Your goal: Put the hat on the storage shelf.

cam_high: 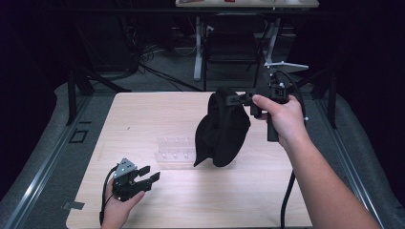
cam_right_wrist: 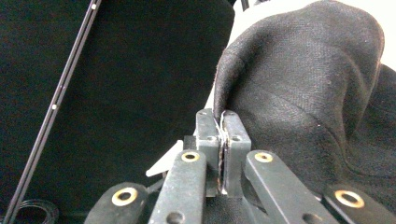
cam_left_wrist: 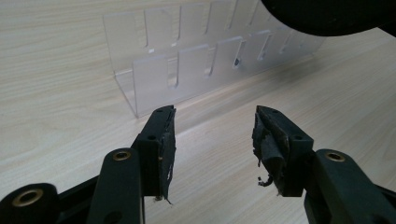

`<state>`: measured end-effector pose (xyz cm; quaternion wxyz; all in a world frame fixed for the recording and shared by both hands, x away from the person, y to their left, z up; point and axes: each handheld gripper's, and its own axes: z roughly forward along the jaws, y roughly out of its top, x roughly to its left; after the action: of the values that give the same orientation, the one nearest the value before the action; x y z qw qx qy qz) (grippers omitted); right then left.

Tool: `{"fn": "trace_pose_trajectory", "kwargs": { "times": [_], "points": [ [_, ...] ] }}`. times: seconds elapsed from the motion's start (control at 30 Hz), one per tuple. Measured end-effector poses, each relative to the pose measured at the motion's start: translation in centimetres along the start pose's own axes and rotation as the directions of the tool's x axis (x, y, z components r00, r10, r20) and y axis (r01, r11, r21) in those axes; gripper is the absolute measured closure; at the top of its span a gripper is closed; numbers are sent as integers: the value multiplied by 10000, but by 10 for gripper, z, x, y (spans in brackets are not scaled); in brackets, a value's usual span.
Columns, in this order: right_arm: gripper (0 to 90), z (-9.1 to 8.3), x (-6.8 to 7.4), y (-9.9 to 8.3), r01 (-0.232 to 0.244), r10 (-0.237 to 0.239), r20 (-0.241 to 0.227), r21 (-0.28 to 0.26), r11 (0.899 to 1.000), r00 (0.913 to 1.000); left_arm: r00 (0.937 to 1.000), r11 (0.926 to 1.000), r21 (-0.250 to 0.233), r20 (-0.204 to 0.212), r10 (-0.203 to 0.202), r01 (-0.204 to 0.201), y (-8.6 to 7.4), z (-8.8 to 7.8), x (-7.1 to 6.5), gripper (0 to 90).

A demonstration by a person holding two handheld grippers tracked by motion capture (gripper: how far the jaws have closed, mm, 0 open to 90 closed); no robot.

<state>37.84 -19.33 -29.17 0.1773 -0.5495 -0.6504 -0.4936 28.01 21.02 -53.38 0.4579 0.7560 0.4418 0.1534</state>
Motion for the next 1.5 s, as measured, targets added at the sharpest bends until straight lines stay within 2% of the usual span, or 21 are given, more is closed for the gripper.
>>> {"fn": "trace_pose_trajectory", "kwargs": {
  "times": [0.07,0.2,0.43,0.7,0.87,1.1,1.27,1.43,1.5],
  "points": [
    [882,2,0,2,13,-13,30,-31,10000,10000,10000,10000,-3,59,31,-31,4,0,-2,490],
    [882,7,-2,5,21,-21,85,-41,10000,10000,9991,9993,-76,219,374,-373,13,-2,-8,491],
    [882,15,-8,9,-29,30,229,-39,10000,9997,9959,9964,-203,358,834,-827,31,5,-18,491],
    [882,20,-12,13,-58,62,341,-115,9999,9994,9934,9946,-281,529,1014,-1000,41,15,-29,492],
    [882,24,-14,14,-84,90,392,-161,9998,9992,9896,9914,-357,658,1283,-1261,49,22,-41,492],
    [882,26,-15,15,-185,194,308,-291,9994,9993,9803,9835,-256,801,1805,-1790,57,31,-56,493],
    [881,25,-14,14,-143,154,371,-288,9995,9992,9762,9800,-233,862,1988,-1975,62,37,-66,505],
    [881,25,-14,13,-131,142,335,-333,9994,9993,9739,9805,-145,1139,1964,-1960,65,43,-74,534],
    [882,25,-14,13,-186,198,307,-388,9991,9993,9710,9781,-96,1187,2074,-2077,66,45,-76,542]
  ]
}}
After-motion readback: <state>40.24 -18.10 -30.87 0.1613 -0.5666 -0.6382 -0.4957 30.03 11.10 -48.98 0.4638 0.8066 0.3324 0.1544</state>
